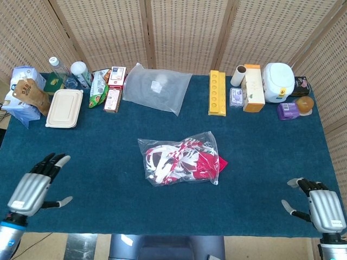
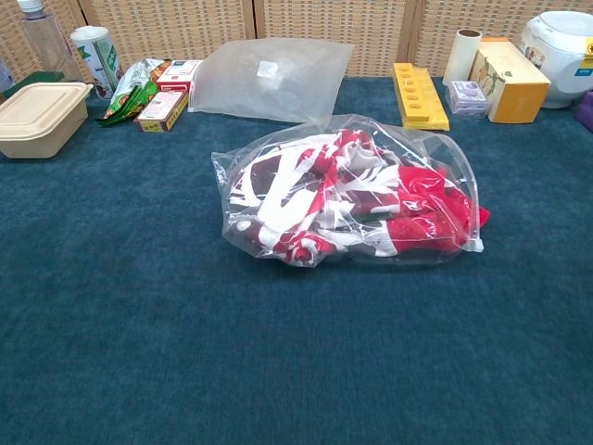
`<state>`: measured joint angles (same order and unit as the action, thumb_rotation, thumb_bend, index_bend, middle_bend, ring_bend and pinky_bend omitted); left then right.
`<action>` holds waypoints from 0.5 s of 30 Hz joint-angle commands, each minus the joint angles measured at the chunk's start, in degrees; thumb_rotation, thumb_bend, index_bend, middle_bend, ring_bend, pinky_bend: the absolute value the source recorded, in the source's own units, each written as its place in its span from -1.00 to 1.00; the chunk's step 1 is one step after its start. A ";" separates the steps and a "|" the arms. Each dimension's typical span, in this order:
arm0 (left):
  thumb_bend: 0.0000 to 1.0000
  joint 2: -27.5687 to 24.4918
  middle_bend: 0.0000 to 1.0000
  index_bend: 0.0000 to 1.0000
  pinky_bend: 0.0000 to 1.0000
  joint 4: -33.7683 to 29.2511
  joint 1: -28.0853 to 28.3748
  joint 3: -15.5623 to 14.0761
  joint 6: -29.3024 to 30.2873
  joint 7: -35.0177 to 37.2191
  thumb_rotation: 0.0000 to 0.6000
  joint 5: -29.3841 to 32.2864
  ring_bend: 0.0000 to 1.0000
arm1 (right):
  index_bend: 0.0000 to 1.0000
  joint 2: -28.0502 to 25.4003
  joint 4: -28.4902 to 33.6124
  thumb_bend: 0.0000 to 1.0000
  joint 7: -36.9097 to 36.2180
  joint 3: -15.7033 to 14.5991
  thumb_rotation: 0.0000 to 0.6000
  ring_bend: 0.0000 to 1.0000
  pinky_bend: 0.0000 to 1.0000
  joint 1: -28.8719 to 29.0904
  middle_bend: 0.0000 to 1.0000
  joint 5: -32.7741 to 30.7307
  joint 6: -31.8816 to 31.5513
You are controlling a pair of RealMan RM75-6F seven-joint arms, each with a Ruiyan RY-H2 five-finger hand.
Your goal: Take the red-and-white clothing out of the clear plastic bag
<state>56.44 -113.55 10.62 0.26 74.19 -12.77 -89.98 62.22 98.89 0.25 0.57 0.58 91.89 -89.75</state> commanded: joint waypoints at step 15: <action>-0.80 31.81 -0.97 -1.00 -0.73 9.15 26.78 11.96 -18.22 -26.49 1.00 26.61 -1.00 | -0.22 0.21 -2.86 -0.43 -3.99 -0.62 0.65 -0.05 -0.18 -1.35 -0.11 0.04 -1.18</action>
<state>82.38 -108.68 33.28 10.54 56.55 -36.02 -66.49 62.46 96.40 -3.27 -0.05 -0.59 92.22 -90.86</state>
